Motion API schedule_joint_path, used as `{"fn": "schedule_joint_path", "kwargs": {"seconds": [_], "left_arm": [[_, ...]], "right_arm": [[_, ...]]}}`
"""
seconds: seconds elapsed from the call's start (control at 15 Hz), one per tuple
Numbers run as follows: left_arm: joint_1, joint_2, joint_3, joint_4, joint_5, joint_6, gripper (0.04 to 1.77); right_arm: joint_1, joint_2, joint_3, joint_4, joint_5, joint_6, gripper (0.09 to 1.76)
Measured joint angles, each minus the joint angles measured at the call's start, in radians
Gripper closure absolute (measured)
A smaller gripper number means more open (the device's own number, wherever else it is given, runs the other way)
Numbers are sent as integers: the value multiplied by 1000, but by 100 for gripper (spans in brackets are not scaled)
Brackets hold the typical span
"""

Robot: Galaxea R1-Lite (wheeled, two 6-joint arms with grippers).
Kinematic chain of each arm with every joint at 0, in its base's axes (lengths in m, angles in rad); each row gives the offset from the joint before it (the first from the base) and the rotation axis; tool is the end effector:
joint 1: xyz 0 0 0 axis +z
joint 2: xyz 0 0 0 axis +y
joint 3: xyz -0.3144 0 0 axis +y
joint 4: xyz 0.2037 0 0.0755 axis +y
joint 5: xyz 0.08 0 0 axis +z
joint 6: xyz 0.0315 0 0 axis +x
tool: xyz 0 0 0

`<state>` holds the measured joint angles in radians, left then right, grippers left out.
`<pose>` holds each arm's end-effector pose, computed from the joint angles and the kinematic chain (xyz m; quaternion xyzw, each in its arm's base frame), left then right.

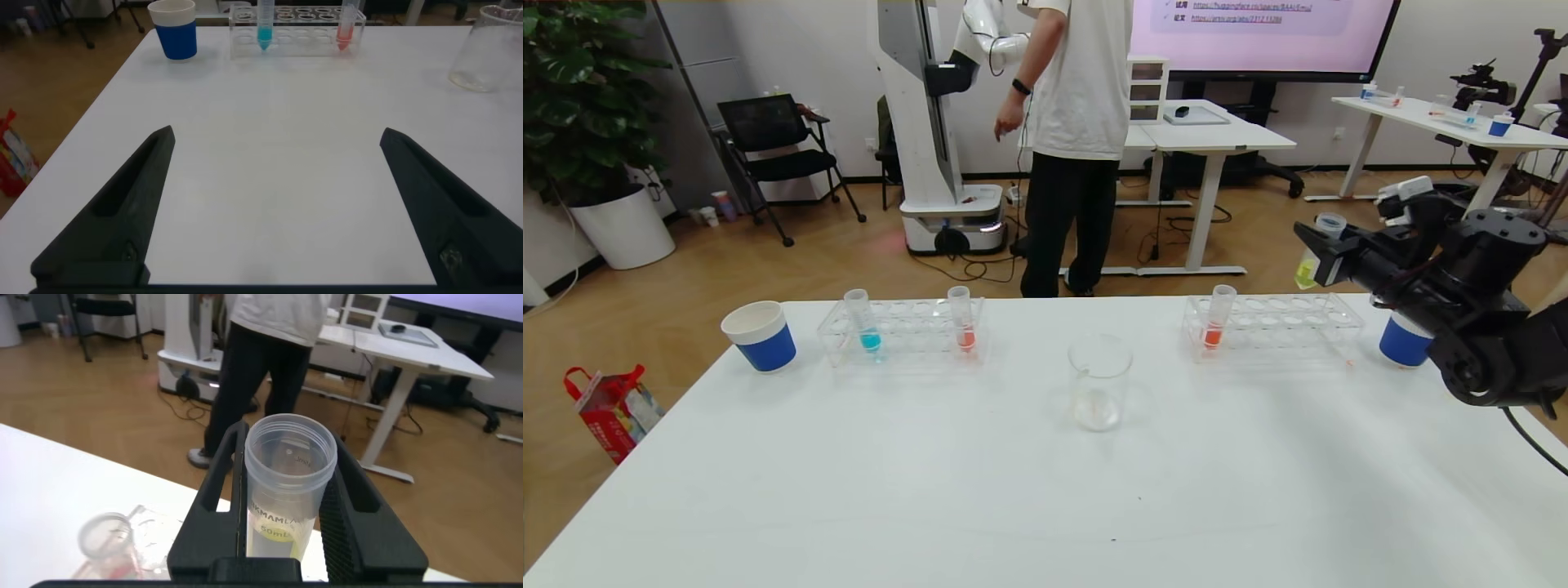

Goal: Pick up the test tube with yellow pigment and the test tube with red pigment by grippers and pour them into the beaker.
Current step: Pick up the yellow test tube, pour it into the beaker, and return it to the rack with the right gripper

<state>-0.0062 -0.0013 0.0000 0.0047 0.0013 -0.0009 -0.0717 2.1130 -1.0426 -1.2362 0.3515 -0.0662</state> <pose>0.0007 0.0000 0.0750 -0.0004 0.0017 -0.0024 1.0000 0.4339 -0.0203 0.1449 -0.0500 -0.0855 0.1362 0.9857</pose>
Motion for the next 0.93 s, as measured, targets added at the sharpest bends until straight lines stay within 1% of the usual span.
{"fn": "schedule_joint_path", "kwargs": {"seconds": [0.07,0.33,0.47,0.67,0.8,0.93], "left_arm": [[0,0,0,0,0,0,6],[0,0,0,0,0,0,6],[0,0,0,0,0,0,6],[0,0,0,0,0,0,6],[0,0,0,0,0,0,6],[0,0,0,0,0,0,6]], "right_arm": [[30,-9,-16,10,17,-14,134],[151,-3,-85,14,88,-142,134],[210,20,-113,4,135,-238,134],[294,55,-130,-61,234,-349,134],[345,81,-133,-116,264,-405,134],[378,113,-134,-135,301,-489,134]]}}
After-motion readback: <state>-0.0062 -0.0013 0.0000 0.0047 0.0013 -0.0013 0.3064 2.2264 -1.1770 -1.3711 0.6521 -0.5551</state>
